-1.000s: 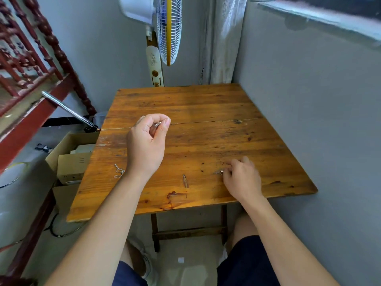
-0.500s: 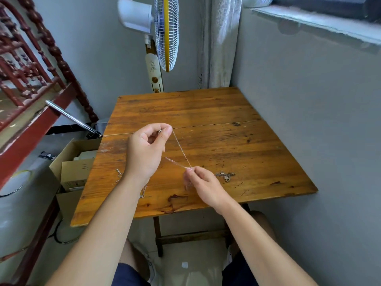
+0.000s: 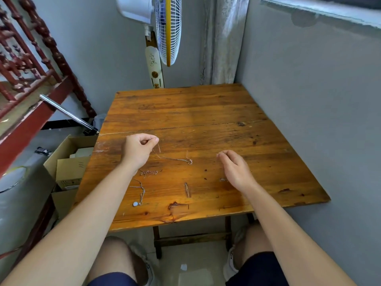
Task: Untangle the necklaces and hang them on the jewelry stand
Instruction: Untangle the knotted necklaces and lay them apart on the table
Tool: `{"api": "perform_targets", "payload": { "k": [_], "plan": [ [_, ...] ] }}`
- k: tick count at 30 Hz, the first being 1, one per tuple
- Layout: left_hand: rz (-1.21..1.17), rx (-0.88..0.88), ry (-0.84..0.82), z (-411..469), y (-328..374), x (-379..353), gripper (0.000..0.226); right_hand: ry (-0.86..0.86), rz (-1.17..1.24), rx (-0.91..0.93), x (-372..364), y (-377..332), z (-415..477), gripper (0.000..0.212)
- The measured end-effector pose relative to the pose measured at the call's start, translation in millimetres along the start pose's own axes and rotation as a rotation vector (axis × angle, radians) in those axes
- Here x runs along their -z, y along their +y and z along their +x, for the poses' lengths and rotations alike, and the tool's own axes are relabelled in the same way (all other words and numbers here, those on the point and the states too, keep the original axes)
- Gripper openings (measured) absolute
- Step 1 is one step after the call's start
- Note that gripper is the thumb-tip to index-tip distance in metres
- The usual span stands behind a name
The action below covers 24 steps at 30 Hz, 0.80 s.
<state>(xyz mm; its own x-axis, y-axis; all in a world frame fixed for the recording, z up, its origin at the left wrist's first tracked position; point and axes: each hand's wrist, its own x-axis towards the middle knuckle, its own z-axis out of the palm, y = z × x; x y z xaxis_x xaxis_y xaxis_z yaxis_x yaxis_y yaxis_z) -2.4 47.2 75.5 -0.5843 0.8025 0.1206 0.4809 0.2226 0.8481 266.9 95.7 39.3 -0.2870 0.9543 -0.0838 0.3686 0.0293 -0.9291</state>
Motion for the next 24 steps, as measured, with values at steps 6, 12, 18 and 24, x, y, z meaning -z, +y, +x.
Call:
{"api": "perform_targets", "payload": {
  "k": [6, 12, 18, 24],
  "plan": [
    [0.160, -0.065, -0.042, 26, -12, -21, 0.009, -0.042, -0.319, 0.152, -12, 2, 33, 0.022],
    [0.377, -0.081, -0.122, 39, -19, -35, 0.016, -0.025, -0.607, 0.373, -37, 20, 44, 0.033],
    [0.461, -0.056, -0.223, 40, -33, -41, 0.037, -0.083, -0.591, 0.359, -37, 13, 50, 0.030],
    [0.563, -0.198, -0.192, 13, -20, -51, 0.046, 0.070, -0.258, 0.266, -4, 16, 33, 0.027]
  ]
}}
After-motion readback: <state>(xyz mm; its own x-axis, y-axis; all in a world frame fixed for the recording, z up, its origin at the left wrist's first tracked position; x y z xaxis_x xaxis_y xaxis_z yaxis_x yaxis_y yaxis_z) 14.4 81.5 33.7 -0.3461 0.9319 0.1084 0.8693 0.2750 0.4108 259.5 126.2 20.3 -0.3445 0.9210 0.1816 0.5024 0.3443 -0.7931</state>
